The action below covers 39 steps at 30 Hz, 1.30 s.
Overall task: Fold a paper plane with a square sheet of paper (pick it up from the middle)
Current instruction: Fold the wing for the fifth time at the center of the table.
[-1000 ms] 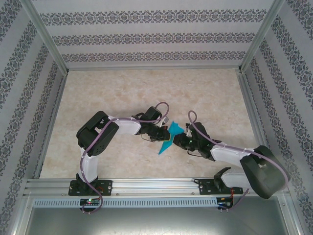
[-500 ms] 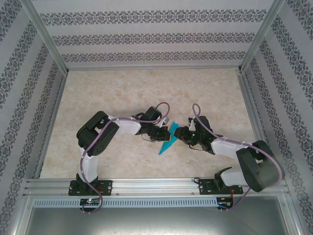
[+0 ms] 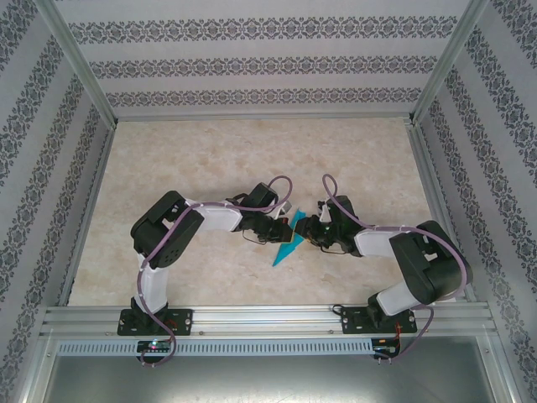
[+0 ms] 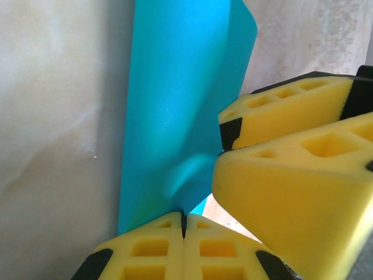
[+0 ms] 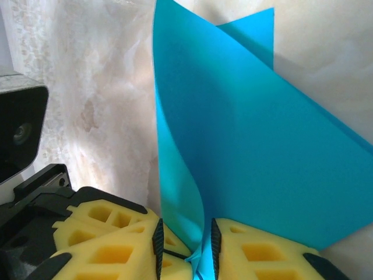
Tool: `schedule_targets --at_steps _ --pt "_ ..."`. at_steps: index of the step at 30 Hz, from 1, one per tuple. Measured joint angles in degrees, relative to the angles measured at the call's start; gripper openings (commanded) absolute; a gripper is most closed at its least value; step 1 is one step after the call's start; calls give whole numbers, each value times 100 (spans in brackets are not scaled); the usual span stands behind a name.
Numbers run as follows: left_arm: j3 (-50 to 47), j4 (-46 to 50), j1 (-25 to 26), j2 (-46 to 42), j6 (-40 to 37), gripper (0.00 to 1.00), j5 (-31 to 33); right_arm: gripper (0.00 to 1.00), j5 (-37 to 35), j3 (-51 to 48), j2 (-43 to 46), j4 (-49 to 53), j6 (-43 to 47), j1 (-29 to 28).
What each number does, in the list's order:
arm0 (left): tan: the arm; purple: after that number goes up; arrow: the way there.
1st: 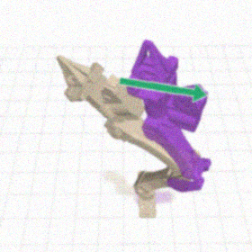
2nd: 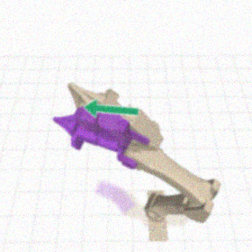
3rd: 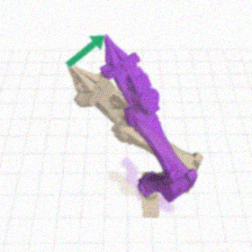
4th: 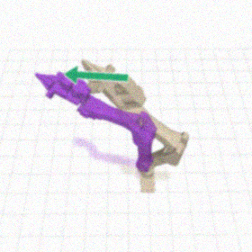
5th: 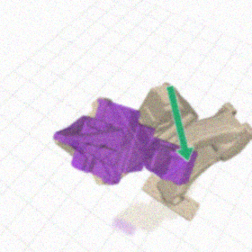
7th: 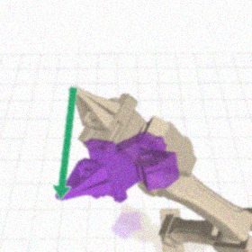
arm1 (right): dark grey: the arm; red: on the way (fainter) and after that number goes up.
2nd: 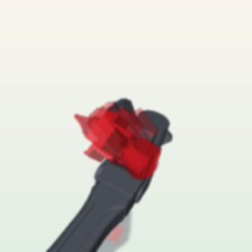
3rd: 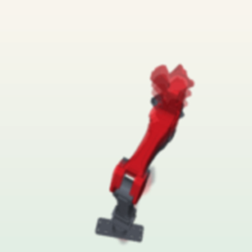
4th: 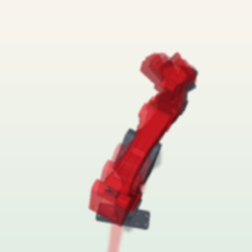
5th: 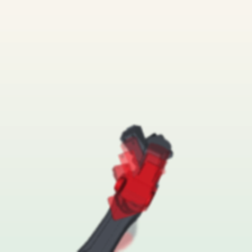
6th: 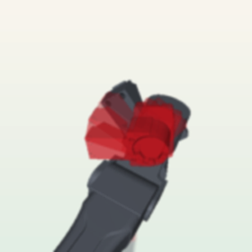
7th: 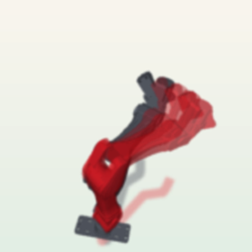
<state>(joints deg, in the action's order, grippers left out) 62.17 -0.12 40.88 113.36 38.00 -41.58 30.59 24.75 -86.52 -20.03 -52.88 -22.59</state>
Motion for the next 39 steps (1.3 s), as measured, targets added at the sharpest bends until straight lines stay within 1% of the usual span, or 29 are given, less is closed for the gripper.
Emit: schedule_targets --at_steps 6,12,16,19,22,28,39 --pt "-26 92 0 -197 -87 7 0 17 39 37 -136 -48 -92 0" --pt "-28 98 0 -275 -186 10 -4 8 39 37 -146 -39 -118 -2" --pt "-28 103 0 -302 -214 17 -2 4 39 37 -144 -39 -120 0" --pt "-37 212 0 -431 -299 25 7 3 42 37 -144 -39 -120 0" --pt "-127 374 0 -691 -376 29 125 2 42 37 -144 -39 -120 -2" --pt "-538 745 33 -1305 -553 29 498 1 57 37 -140 -39 -120 -2" --pt "-824 990 407 -1333 -590 30 857 0 59 24 -50 -39 -120 -26"
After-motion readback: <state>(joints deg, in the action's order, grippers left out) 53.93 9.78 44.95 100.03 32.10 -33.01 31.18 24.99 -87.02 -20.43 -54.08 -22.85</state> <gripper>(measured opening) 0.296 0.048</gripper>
